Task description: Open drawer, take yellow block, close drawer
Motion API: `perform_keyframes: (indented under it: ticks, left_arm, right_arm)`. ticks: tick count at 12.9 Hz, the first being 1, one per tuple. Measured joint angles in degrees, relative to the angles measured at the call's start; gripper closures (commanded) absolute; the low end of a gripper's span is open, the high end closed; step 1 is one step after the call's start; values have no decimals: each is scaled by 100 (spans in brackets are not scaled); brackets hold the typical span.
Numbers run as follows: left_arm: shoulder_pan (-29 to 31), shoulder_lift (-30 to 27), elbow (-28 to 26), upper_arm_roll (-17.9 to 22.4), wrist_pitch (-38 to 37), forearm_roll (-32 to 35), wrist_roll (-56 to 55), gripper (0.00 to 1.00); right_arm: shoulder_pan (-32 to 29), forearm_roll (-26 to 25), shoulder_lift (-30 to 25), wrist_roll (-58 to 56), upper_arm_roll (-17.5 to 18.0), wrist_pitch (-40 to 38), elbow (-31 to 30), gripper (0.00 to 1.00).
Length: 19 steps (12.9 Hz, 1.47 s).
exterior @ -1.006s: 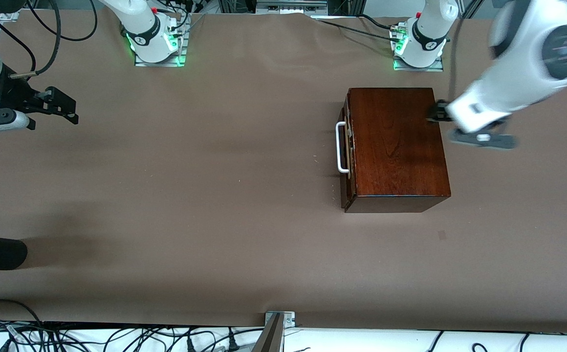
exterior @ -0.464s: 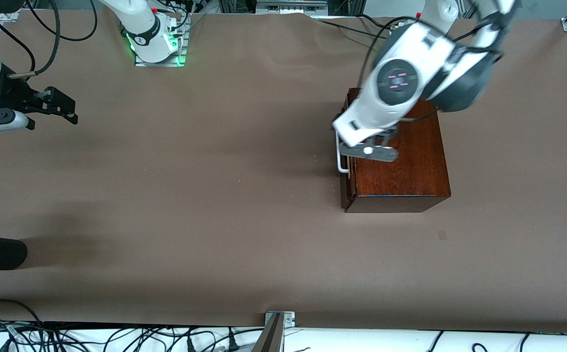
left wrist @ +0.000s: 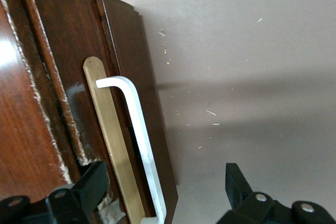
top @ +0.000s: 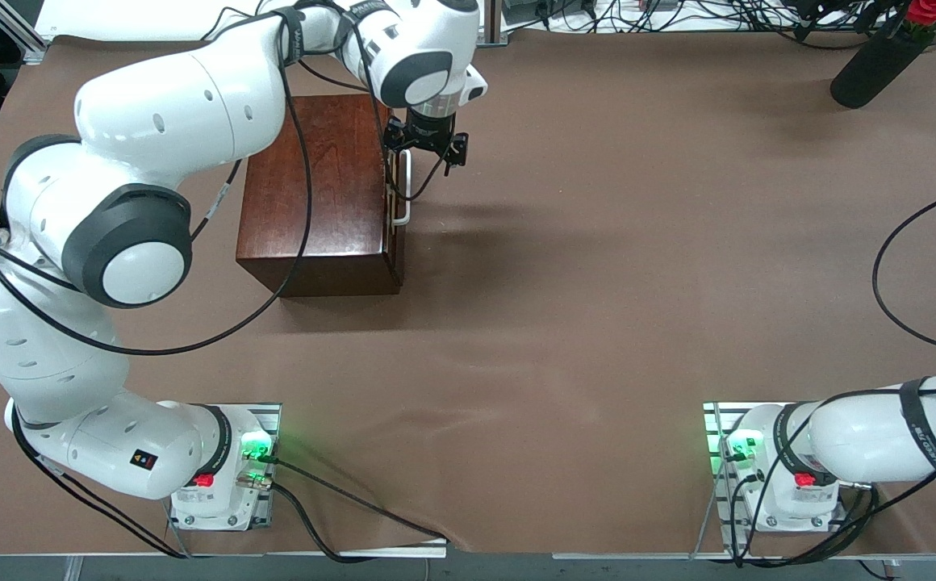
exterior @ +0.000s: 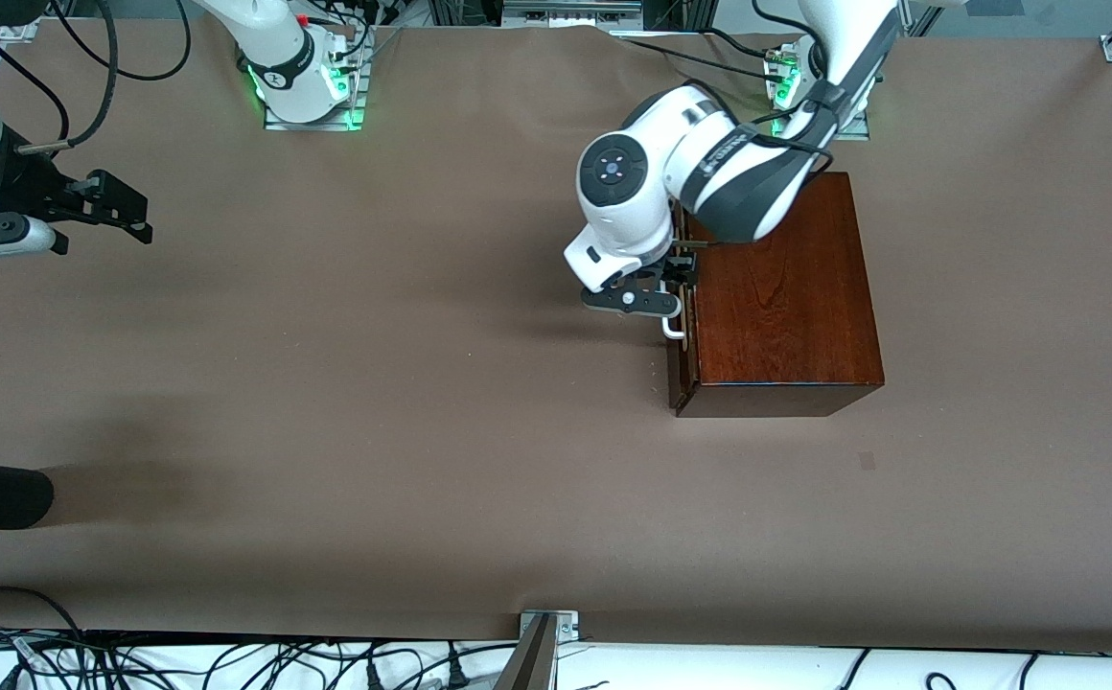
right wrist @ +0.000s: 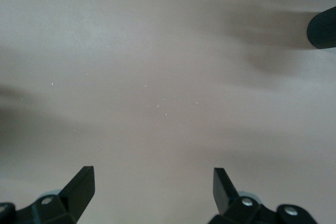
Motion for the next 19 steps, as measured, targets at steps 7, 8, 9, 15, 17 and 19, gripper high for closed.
perform_keyframes:
  ticks: [7,8,9,15,17,19]
  left_arm:
    - [-150,42,-379,3,212,278,-467,0]
    - [-185,73,-396,3,249,302,-530,0]
    - [-198,98,-423,3,314,316,-581,0]
    - [-194,161,-706,41,788,325,-855,0]
    - [-193,195,-722,45,893,327,-991,0]
    - [-212,250,-753,44,1100,327,-1110,0]
  right_arm:
    - [0,0,0,0,0,0,0,0]
    - [0,0,0,0,0,0,0,0]
    - [0,0,0,0,0,0,0,0]
    - [0,0,0,0,0,0,0,0]
    - [0,0,0,0,0,0,0,0]
    - [0,0,0,0,0,0,0,0]
